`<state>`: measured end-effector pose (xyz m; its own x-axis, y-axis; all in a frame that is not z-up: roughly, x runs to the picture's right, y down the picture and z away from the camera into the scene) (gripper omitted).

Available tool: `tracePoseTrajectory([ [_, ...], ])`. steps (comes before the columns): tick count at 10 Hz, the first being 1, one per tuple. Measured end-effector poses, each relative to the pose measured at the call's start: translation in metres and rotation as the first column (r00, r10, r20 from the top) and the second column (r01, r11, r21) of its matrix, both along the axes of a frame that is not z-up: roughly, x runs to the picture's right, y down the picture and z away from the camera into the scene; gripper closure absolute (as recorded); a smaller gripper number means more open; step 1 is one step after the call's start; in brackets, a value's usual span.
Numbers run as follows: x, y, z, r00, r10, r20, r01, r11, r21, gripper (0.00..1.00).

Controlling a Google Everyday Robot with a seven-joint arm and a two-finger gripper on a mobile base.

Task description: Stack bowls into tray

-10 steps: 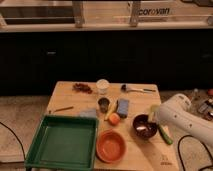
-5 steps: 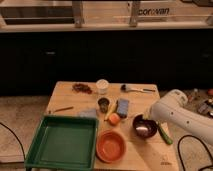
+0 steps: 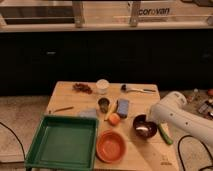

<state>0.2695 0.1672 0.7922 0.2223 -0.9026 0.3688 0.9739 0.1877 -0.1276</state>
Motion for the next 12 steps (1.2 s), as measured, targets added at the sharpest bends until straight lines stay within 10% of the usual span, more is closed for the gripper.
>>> tracePoseTrajectory([
  [6, 0.003, 0.002, -0.005, 0.999, -0.053, 0.000, 0.053, 0.9982, -0.029, 0.22],
  [12, 0.014, 0.005, -0.002, 0.998, -0.066, -0.010, 0.066, 0.9962, -0.058, 0.20],
])
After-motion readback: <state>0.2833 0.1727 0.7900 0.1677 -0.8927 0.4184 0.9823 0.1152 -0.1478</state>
